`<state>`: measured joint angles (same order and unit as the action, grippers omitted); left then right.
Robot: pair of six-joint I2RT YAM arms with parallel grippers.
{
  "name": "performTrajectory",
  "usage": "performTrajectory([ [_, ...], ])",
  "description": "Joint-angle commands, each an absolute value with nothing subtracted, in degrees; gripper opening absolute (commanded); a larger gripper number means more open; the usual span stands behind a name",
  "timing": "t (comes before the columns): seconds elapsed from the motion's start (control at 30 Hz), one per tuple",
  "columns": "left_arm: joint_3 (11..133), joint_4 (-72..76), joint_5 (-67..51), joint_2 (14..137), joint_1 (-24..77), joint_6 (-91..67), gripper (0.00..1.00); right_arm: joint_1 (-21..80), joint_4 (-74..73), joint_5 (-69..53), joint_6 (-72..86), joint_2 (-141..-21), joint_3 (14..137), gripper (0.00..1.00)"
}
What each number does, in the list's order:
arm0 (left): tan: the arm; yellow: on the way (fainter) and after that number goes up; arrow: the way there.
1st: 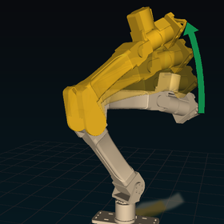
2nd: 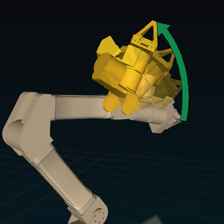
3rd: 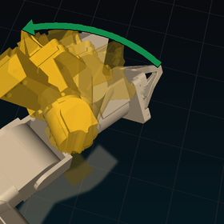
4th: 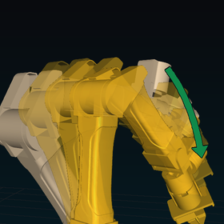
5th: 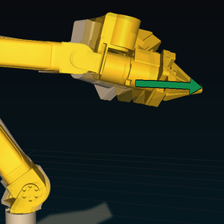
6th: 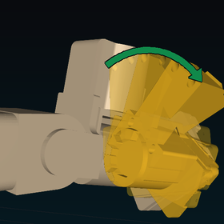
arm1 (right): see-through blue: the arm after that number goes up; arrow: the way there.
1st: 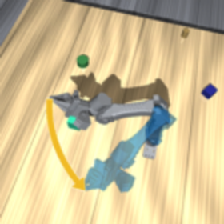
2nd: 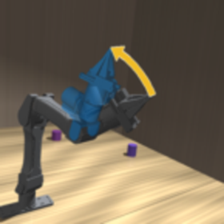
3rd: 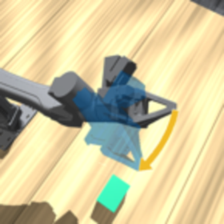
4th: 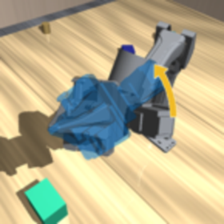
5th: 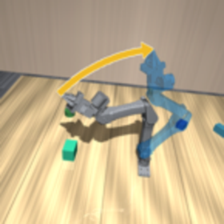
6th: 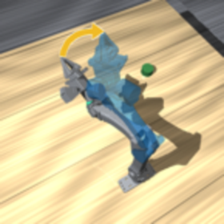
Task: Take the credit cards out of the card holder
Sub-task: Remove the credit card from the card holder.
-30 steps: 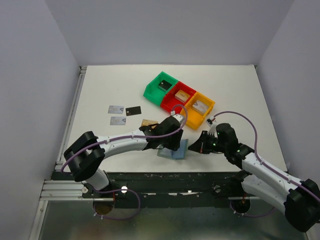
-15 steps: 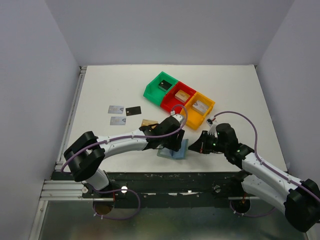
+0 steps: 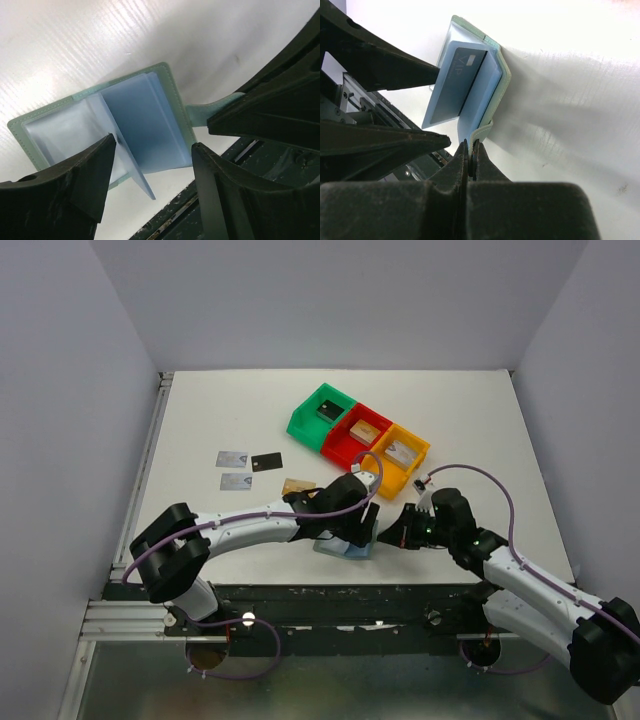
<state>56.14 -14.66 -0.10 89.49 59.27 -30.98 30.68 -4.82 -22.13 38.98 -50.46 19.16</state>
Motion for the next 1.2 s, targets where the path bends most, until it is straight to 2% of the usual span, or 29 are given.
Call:
performTrajectory([
  [0.0,57.9,-14.3,-2.3,89.6,59.7,-30.5,0.75,30.8,-5.4,-20.9,38.9,-50.1,17.9,0.00],
  [0.4,56.4,-15.9,3.1,89.3,59.7,-31.2,0.66,30.8,-5.7,-21.2,39.1,-48.9,17.5,0.00],
  [0.83,56.7,-15.4,0.4,91.7,59.8,-30.8,0.74,30.8,-6.3,-21.8,39.3,-48.2,18.0,0.00],
  [1.17,57.9,-15.9,0.4,92.5,59.9,-30.4,0.75,30.8,-6.7,-21.8,39.0,-48.3,18.5,0.00],
])
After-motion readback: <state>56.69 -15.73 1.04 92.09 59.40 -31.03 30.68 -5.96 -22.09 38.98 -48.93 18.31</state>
